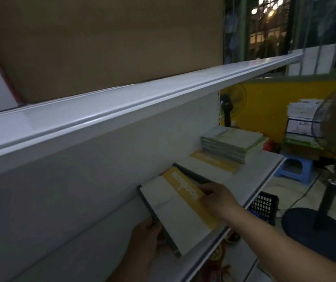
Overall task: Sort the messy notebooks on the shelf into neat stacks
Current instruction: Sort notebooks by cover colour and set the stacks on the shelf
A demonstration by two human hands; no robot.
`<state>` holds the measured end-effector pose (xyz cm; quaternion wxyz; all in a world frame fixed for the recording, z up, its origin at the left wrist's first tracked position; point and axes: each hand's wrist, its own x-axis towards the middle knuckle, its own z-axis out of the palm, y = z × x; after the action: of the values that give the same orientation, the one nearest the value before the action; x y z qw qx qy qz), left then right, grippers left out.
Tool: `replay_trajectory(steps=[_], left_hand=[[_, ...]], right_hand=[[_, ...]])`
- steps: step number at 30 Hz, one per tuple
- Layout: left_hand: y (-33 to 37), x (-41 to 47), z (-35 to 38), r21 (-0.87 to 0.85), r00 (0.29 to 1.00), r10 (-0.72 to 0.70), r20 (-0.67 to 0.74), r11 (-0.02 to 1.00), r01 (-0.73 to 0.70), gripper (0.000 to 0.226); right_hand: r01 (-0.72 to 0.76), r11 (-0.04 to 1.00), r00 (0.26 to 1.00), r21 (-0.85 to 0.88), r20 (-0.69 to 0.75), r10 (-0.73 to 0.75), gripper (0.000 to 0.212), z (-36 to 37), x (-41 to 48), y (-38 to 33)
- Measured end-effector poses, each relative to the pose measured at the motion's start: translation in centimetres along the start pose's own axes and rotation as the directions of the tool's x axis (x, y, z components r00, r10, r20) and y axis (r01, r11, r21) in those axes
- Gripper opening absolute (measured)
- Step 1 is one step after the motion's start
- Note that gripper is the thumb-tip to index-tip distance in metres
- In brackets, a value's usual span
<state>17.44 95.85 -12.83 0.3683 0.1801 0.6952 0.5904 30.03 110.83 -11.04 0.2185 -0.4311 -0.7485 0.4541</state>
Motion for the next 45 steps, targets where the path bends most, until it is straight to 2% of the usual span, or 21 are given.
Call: replay_trajectory(steps=[3, 4, 5, 6, 8, 9, 10, 15, 17, 20, 26, 31, 35, 36, 38, 40, 41, 42, 43, 45], left_hand=[[1.8, 2.2, 1.0, 0.020, 0.999, -0.014, -0.035, 1.000, 0.015, 0.019], [1.9, 3.0, 1.2, 0.076, 0.999, 0.017, -0.049, 0.997, -0.014, 0.020], [1.8, 3.8, 1.2, 0.204, 0.994, 0.084, -0.069, 0.977, -0.068, 0.021], [1.3, 4.4, 1.2, 0.403, 0.982, 0.172, -0.077, 0.907, -0.127, 0.026], [-0.3, 4.9, 1.0, 0.750, 0.953, 0.295, -0.073, 0.646, -0.143, 0.045], [-1.2, 4.9, 1.0, 0.824, 0.943, 0.324, -0.072, 0.552, -0.127, 0.052], [-1.7, 4.8, 1.1, 0.849, 0.934, 0.351, -0.069, 0.513, -0.130, 0.055], [-2.3, 6.0, 0.7, 0.804, 0.926, 0.366, -0.089, 0.575, -0.150, 0.054], [-2.6, 6.1, 0.6, 0.796, 0.931, 0.355, -0.087, 0.587, -0.149, 0.055], [-2.8, 6.3, 0.6, 0.778, 0.927, 0.359, -0.109, 0.611, -0.145, 0.052], [-2.9, 6.4, 0.5, 0.738, 0.916, 0.377, -0.135, 0.656, -0.161, 0.047], [-3.1, 5.8, 0.4, 0.733, 0.929, 0.359, -0.086, 0.654, -0.184, 0.049], [-2.0, 4.4, 0.2, 0.701, 0.954, 0.300, 0.000, 0.681, -0.214, 0.053], [-1.8, 4.0, -0.3, 0.727, 0.961, 0.273, 0.037, 0.653, -0.213, 0.052], [-1.1, 2.2, -2.1, 0.847, 0.969, 0.214, 0.126, 0.486, -0.217, 0.052], [-0.6, -0.3, -5.3, 0.922, 0.962, 0.210, 0.173, 0.309, -0.233, 0.053], [0.0, -1.9, -7.4, 0.945, 0.964, 0.217, 0.157, 0.252, -0.210, 0.054], [0.5, -3.4, -9.8, 0.963, 0.963, 0.238, 0.130, 0.203, -0.180, 0.054], [1.2, -5.1, -12.3, 0.977, 0.963, 0.257, 0.085, 0.170, -0.132, 0.055], [2.6, -8.6, -17.7, 0.989, 0.959, 0.281, -0.030, 0.145, -0.011, 0.057]], right_hand=[[0.082, 0.988, 0.997, -0.130, 0.022, -0.080, 0.029, -0.5, 3.0, -0.7], [0.118, 0.977, 0.993, -0.181, 0.019, -0.116, 0.022, -0.5, 3.9, -1.0], [0.145, 0.963, 0.989, -0.226, 0.010, -0.146, 0.019, -0.4, 4.7, -1.1], [0.163, 0.951, 0.986, -0.261, 0.012, -0.165, 0.019, -0.2, 5.4, -0.9], [0.194, 0.925, 0.981, -0.325, 0.051, -0.188, 0.027, 0.6, 5.9, 0.1], [0.216, 0.910, 0.976, -0.354, 0.074, -0.204, 0.029, 0.9, 5.7, 0.6], [0.239, 0.902, 0.971, -0.360, 0.082, -0.225, 0.030, 1.3, 5.4, 1.3], [0.251, 0.940, 0.967, -0.231, 0.024, -0.253, 0.036, 1.6, 5.8, 2.7], [0.246, 0.949, 0.968, -0.199, 0.002, -0.251, 0.030, 1.7, 6.1, 2.8], [0.297, 0.911, 0.950, -0.286, -0.006, -0.311, 0.021, 2.0, 6.4, 3.0], [0.324, 0.900, 0.943, -0.293, 0.028, -0.331, 0.027, 1.9, 7.0, 3.3], [0.338, 0.876, 0.941, -0.343, 0.111, -0.320, 0.039, 1.9, 6.5, 3.5], [0.374, 0.815, 0.927, -0.443, 0.147, -0.346, 0.032, 1.9, 5.2, 2.8], [0.372, 0.797, 0.928, -0.476, 0.173, -0.330, 0.031, 1.8, 4.9, 2.3], [0.382, 0.693, 0.924, -0.612, 0.244, -0.294, 0.033, 1.2, 4.6, 0.9], [0.412, 0.481, 0.907, -0.774, 0.302, -0.292, 0.040, 1.4, 3.9, -1.2], [0.459, 0.358, 0.877, -0.813, 0.352, -0.326, 0.048, 2.2, 3.2, -2.4], [0.515, 0.284, 0.841, -0.809, 0.411, -0.351, 0.056, 3.5, 1.8, -4.0], [0.571, 0.235, 0.801, -0.786, 0.470, -0.371, 0.061, 5.3, 0.1, -5.7], [0.691, 0.220, 0.707, -0.688, 0.582, -0.401, 0.066, 9.5, -4.6, -9.2]])
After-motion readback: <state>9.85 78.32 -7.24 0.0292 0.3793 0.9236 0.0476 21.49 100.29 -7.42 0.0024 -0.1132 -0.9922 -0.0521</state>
